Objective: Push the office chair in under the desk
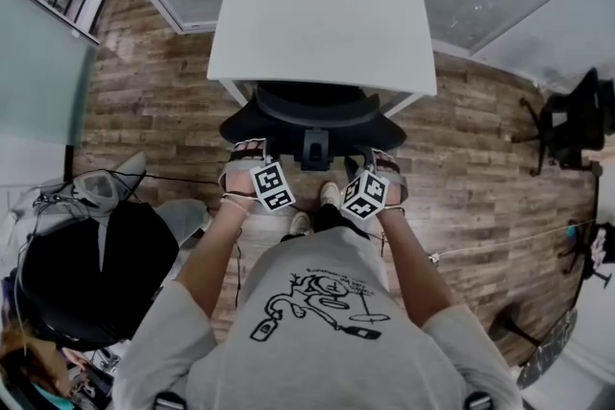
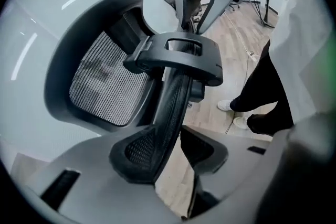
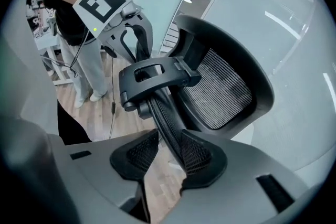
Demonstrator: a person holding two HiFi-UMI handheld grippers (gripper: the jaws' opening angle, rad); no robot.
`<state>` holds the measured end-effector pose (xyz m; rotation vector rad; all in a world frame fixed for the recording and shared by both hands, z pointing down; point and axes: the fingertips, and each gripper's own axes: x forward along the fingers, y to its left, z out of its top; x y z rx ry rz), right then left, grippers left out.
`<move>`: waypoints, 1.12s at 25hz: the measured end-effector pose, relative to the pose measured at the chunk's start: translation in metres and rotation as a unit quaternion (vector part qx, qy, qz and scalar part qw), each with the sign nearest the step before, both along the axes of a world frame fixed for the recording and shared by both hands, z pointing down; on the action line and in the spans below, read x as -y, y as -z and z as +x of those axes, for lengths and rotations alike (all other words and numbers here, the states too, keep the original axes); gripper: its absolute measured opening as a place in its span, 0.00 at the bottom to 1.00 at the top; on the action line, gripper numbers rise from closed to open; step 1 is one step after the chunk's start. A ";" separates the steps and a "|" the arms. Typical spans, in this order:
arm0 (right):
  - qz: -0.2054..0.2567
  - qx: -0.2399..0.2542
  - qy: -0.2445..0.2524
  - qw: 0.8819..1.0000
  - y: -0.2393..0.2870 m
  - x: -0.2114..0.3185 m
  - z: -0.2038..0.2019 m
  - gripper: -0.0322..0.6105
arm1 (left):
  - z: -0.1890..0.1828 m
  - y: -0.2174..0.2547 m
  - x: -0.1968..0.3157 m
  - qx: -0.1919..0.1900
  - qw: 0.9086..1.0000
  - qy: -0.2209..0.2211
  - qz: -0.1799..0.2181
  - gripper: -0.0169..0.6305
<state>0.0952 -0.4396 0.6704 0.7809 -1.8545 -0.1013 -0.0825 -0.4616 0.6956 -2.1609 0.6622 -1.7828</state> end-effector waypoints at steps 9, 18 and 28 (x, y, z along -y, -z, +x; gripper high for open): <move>0.000 0.098 -0.047 0.994 0.048 -0.006 0.007 0.25 | 0.015 0.054 -0.021 -0.128 0.989 0.069 0.016 0.18; 0.001 0.308 -0.114 0.944 0.129 -0.029 -0.012 0.17 | 0.050 0.174 -0.041 -0.445 0.881 0.159 -0.002 0.05; 0.018 0.447 -0.109 0.888 0.225 -0.057 -0.041 0.11 | 0.077 0.255 -0.063 -0.591 0.792 0.147 -0.043 0.03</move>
